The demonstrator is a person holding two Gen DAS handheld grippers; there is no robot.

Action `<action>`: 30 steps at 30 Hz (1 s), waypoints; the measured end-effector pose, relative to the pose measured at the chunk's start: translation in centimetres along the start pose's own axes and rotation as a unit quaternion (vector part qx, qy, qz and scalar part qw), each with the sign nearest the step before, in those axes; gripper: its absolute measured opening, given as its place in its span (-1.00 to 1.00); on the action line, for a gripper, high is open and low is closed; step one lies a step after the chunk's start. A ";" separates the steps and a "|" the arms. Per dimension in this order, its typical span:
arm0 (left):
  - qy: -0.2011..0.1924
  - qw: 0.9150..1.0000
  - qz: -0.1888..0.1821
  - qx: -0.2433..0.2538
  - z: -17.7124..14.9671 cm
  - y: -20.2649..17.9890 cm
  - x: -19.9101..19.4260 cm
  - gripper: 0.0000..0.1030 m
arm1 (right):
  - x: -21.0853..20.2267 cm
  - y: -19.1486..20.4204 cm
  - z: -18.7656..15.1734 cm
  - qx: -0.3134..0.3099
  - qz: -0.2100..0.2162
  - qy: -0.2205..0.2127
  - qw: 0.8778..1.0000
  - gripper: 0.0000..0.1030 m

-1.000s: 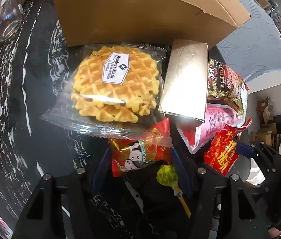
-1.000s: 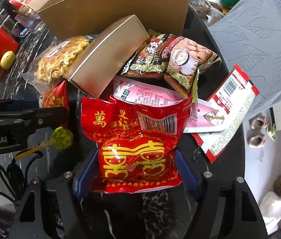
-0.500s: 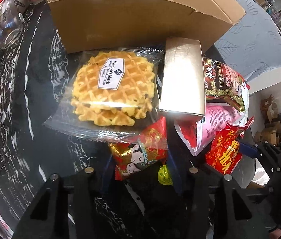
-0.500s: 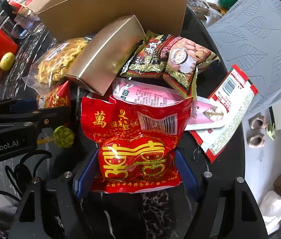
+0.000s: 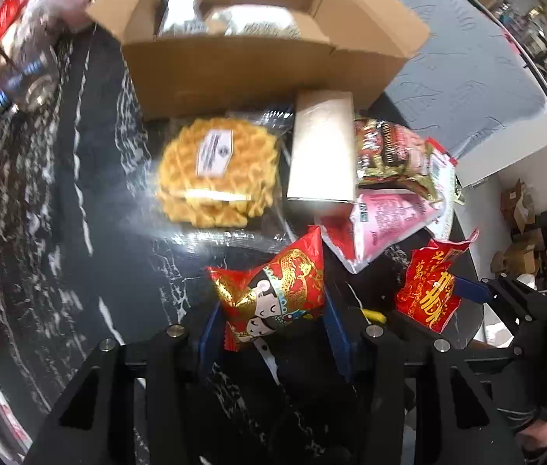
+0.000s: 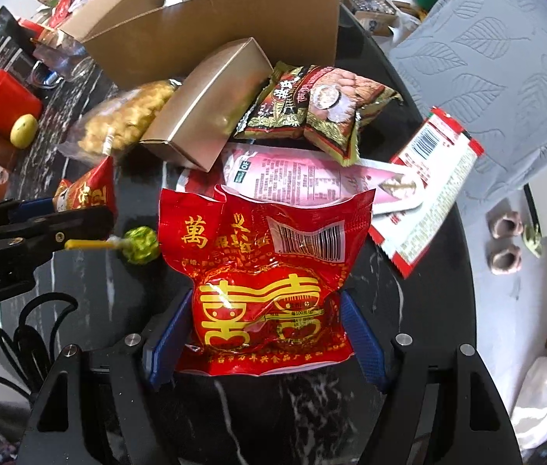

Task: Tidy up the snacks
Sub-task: 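Grip the red cartoon snack bag with the left tool while the right tool lifts its bag, then carry both red bags over the box and release them inside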

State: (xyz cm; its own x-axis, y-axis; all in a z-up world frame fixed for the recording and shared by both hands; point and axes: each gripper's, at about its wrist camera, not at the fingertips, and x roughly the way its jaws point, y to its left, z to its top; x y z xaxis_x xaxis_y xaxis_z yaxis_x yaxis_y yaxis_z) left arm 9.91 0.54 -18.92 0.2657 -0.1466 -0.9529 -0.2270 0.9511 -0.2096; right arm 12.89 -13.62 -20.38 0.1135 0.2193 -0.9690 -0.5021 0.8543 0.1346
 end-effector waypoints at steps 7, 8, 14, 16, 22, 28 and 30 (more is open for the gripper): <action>-0.031 0.999 -0.003 0.023 -0.9 -0.2 -4.3 -0.08 | -2.2 0.5 -1.3 0.009 0.009 -0.017 1.000 0.47; -0.033 0.999 -0.004 0.025 -0.8 0.6 -5.0 -0.08 | -2.6 0.5 -1.4 0.010 0.011 -0.020 1.000 0.47; -0.056 0.998 0.002 0.040 -1.1 -0.7 -7.2 -0.08 | -4.6 1.0 -2.2 0.006 0.022 -0.032 0.999 0.47; -0.064 0.997 -0.001 0.040 -1.1 -0.9 -8.1 -0.08 | -5.3 1.2 -2.3 0.005 0.027 -0.035 0.999 0.47; -0.089 0.995 -0.005 0.037 0.3 -1.6 -9.5 -0.08 | -7.7 1.3 -1.9 0.001 0.035 -0.054 0.998 0.47; -0.123 0.992 -0.007 0.036 2.2 -2.0 -11.7 -0.08 | -10.1 1.2 0.5 -0.003 0.045 -0.080 0.996 0.47; -0.136 0.990 -0.008 0.036 3.0 -2.1 -12.6 -0.08 | -11.0 1.3 1.5 -0.010 0.044 -0.091 0.995 0.47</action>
State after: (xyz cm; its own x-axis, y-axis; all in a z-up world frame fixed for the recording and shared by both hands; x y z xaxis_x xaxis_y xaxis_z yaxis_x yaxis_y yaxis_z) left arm 9.81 1.21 -5.83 0.5128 -0.0922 -0.8536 -0.1566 0.9675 -0.1986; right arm 12.29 -14.27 -9.23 0.2211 0.3757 -0.9000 -0.5330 0.8194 0.2111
